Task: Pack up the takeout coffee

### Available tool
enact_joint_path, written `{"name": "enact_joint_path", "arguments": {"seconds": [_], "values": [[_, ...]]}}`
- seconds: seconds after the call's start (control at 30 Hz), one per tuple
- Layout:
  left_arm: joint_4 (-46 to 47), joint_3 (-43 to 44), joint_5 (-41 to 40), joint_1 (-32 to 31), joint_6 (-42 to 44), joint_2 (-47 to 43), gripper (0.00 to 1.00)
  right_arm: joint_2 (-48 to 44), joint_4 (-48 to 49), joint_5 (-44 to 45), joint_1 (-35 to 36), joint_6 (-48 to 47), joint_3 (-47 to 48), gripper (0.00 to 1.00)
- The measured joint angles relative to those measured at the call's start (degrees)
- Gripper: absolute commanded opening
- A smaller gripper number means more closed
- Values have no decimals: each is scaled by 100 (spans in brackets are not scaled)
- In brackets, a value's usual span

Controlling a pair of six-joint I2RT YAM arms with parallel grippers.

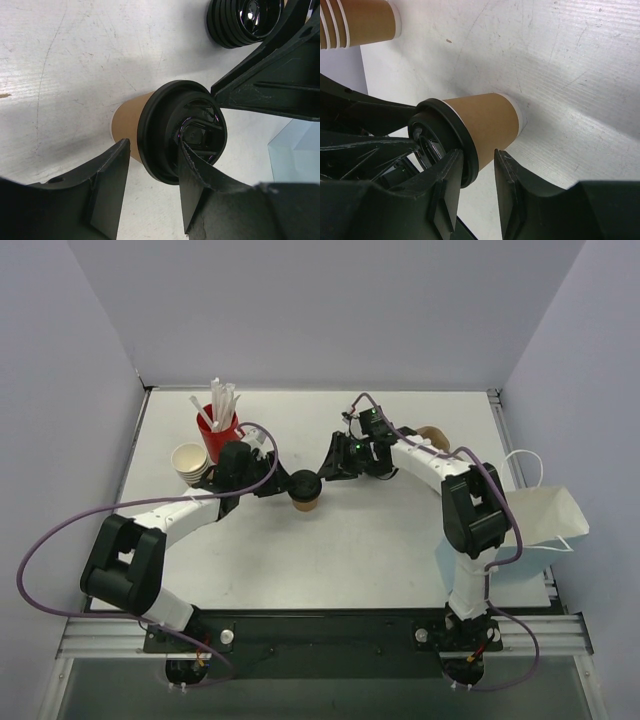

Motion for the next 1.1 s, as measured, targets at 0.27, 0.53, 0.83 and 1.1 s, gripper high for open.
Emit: {"name": "enact_joint_path", "arguments": {"seconds": [0.27,0.53,0.83,1.1], "values": [[17,2,-2,0,-2,13,51,74,35,-44,9,-35,2,24],[103,0,-155,0,-66,94,51,72,361,-2,4,122,-203,20],[732,-212,-439,-42,-284,170,51,-94,929,39,4,289,-621,21],[365,-63,-542,-70,-308,79,52,-116,308,328,55,214,-269,27]]}}
